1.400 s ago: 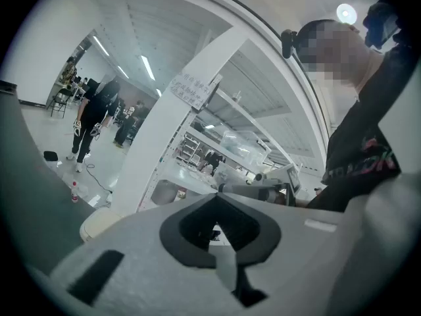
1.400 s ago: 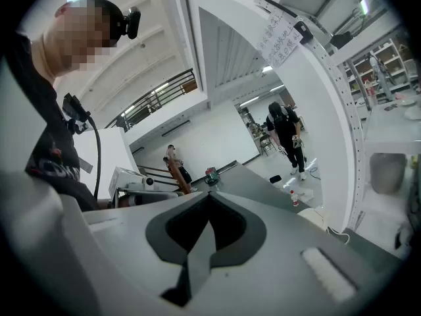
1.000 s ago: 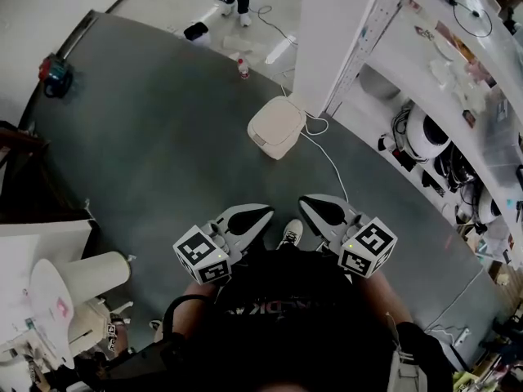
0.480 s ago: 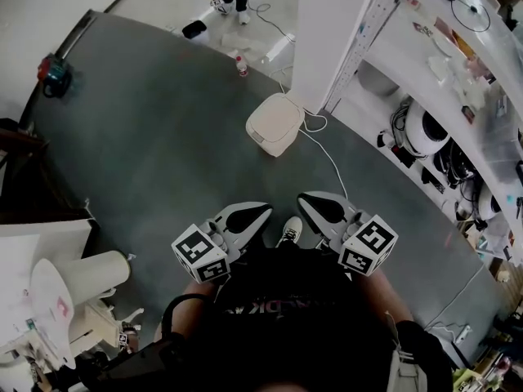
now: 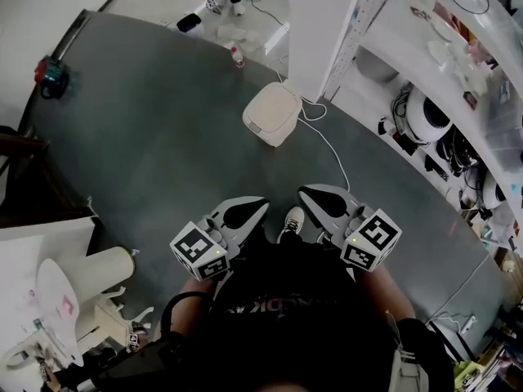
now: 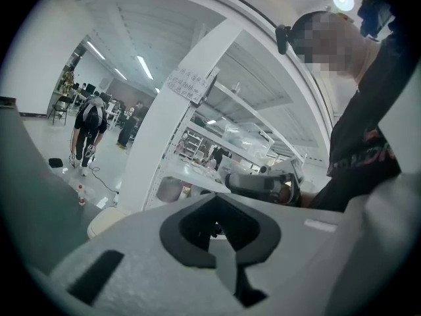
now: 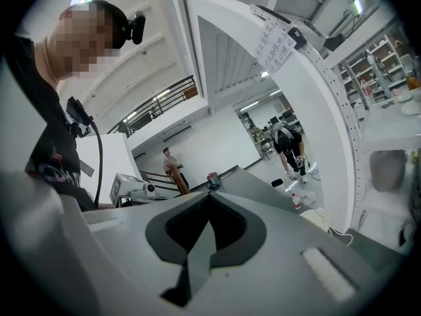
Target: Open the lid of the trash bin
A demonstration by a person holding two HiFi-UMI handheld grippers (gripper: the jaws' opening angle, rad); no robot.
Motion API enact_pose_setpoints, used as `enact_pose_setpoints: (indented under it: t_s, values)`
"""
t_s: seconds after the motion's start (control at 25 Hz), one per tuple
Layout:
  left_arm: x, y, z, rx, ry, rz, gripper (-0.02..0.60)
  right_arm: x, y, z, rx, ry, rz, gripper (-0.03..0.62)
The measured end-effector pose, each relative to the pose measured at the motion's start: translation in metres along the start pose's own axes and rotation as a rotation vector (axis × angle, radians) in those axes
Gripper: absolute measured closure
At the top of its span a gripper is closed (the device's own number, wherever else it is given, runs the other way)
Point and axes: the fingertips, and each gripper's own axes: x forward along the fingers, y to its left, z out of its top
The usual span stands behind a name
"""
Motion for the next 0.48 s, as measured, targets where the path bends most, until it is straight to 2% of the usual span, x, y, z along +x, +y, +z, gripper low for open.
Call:
enact_pose_setpoints:
  t_s: [0.48]
  values:
    - [0.009,0.016,0.007,-0.024,-0.003,0.079,0.58,-0.022,-0.013,0.004,0.018,-0.031,0.009,0.586]
